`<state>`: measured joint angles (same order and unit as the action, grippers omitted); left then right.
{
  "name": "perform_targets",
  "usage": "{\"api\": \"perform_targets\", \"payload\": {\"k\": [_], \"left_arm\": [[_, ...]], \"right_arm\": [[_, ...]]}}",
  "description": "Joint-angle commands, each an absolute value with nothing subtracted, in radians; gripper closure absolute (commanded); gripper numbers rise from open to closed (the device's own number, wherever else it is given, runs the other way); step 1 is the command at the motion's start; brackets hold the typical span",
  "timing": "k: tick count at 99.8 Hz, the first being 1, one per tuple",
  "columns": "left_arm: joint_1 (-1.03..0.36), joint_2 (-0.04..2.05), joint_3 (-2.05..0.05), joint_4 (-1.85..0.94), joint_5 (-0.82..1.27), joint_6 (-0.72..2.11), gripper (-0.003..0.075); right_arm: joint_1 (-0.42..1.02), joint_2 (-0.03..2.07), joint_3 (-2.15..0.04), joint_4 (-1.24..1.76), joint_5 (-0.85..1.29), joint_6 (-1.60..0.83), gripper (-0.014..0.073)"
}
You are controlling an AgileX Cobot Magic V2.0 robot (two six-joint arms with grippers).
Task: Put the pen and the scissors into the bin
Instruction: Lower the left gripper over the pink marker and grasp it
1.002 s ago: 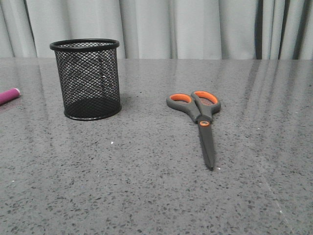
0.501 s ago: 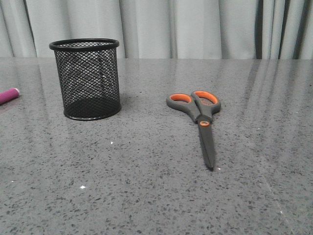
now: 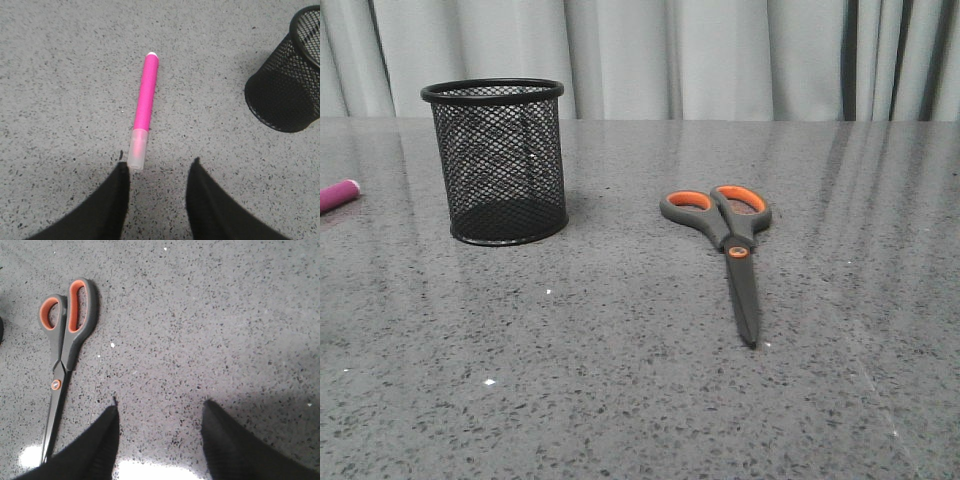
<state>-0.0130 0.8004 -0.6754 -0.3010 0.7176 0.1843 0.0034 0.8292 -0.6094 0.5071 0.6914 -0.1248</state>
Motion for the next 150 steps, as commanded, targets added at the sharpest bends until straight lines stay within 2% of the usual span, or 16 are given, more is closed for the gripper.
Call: {"api": "perform_targets", "payload": {"k": [1,80,150], "left_arm": [[-0.015,0.828,-0.727,-0.336,0.657,0.204,0.0400],[-0.017,1.341,-1.001,-0.400,0.705,0.419,0.0400],[-0.017,1.480,-1.018,-0.413,0.691,0.481,0.0400]], "right_arm": [[-0.005,0.830,-0.646,0.514,0.650,-0.136,0.0223],[-0.005,0.830,-0.646,0.514,0.650,-0.136,0.0223],[-0.005,0.830,-0.646,0.514,0.636,-0.136,0.0223]]}}
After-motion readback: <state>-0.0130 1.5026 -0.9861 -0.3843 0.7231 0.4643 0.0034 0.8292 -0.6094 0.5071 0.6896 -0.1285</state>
